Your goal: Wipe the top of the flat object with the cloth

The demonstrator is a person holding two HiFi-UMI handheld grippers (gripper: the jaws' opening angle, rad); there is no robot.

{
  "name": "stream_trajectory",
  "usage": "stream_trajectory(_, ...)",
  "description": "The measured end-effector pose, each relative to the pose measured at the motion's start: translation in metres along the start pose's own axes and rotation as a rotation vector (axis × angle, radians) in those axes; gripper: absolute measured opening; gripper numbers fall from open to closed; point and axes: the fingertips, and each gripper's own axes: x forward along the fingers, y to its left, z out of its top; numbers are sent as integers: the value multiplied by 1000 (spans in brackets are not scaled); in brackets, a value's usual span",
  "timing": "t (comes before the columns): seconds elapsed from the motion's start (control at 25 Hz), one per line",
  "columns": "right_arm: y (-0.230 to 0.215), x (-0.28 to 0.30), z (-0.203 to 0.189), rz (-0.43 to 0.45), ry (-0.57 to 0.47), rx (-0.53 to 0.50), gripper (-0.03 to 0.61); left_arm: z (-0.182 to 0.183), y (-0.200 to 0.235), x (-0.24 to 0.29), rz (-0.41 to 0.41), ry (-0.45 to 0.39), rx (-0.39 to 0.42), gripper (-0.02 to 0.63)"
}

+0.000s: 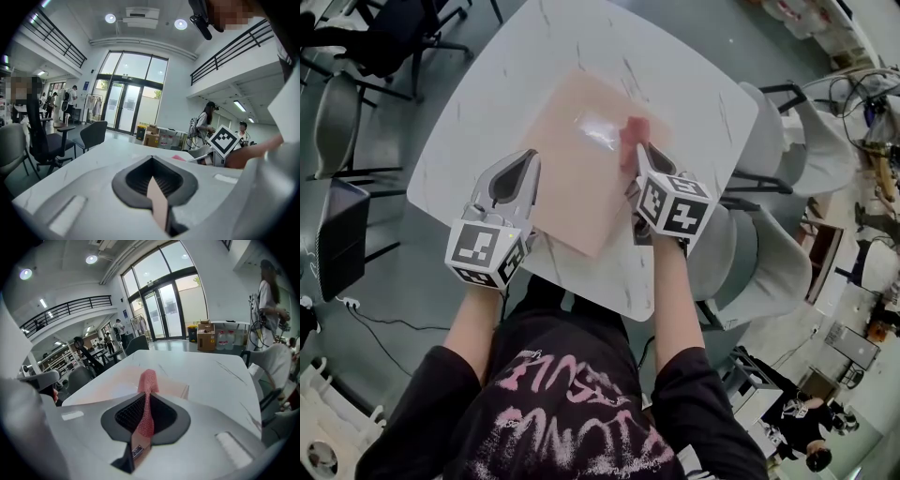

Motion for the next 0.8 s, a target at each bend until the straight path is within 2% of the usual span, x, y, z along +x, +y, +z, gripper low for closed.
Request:
stream_trajectory(0.16, 13, -8, 11, 28, -34, 7, 51, 0, -1, -1, 0, -1, 1, 0)
stream_trajectory(0.36, 48, -6, 16, 105, -31, -1, 51, 2, 3, -5, 10, -6, -2, 0)
stream_trajectory(0.8, 138, 7, -11, 266, 41, -38, 51, 3, 13, -19, 39, -13, -5, 0)
